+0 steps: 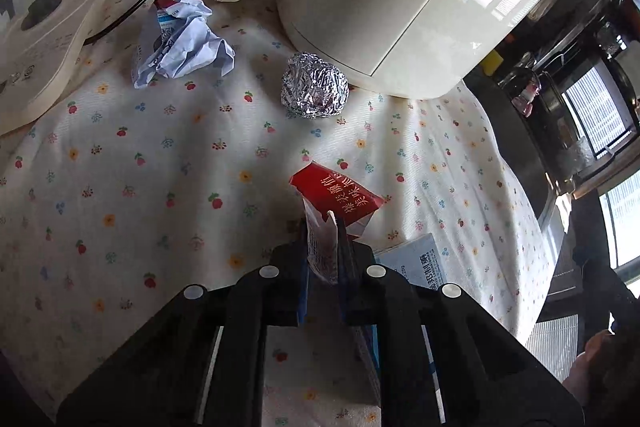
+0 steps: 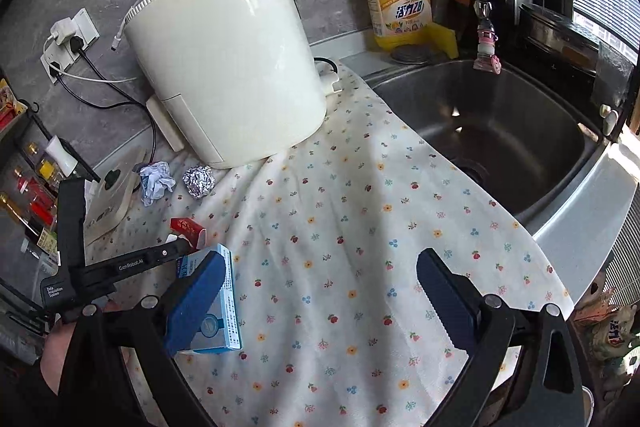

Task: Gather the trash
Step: 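Reach the right tool to the foil ball by the air fryer and grasp it, then carry the red packet and foil ball in both tools to the bucket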

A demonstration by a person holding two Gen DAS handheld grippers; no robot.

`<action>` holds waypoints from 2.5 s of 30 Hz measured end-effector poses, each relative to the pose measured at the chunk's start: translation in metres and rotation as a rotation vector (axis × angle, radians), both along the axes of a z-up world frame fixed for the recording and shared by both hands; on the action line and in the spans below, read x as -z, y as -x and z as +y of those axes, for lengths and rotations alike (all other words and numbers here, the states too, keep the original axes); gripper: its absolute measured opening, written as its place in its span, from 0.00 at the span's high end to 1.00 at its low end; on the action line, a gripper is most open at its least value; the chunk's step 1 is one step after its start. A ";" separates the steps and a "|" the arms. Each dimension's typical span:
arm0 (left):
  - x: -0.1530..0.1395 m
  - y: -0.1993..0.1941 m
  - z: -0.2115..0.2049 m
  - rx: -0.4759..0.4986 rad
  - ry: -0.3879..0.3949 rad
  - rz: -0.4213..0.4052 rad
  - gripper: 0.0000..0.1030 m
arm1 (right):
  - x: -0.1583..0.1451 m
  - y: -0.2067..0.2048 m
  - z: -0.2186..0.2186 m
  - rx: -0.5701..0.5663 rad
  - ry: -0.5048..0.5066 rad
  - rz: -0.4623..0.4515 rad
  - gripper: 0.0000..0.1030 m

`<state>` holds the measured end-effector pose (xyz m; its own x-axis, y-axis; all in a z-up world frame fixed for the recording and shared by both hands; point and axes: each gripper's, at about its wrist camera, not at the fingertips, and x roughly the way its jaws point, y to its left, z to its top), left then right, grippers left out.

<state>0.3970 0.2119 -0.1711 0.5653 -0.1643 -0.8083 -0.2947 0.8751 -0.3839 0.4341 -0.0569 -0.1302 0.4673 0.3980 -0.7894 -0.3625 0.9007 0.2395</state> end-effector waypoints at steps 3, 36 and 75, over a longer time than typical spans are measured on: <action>-0.007 0.013 0.014 -0.077 0.004 -0.014 0.89 | 0.001 -0.014 0.024 -0.084 -0.023 0.003 0.09; -0.034 0.156 0.121 -0.602 -0.060 -0.081 0.88 | 0.076 -0.058 0.238 -0.422 0.235 -0.032 0.72; -0.064 0.046 -0.035 0.271 0.012 -0.211 0.88 | -0.014 0.088 -0.061 0.338 0.156 -0.059 0.73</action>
<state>0.3510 0.1772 -0.1075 0.6546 -0.3399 -0.6752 0.0351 0.9059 -0.4221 0.3465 -0.1176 -0.1157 0.5980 0.0909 -0.7963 -0.0478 0.9958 0.0778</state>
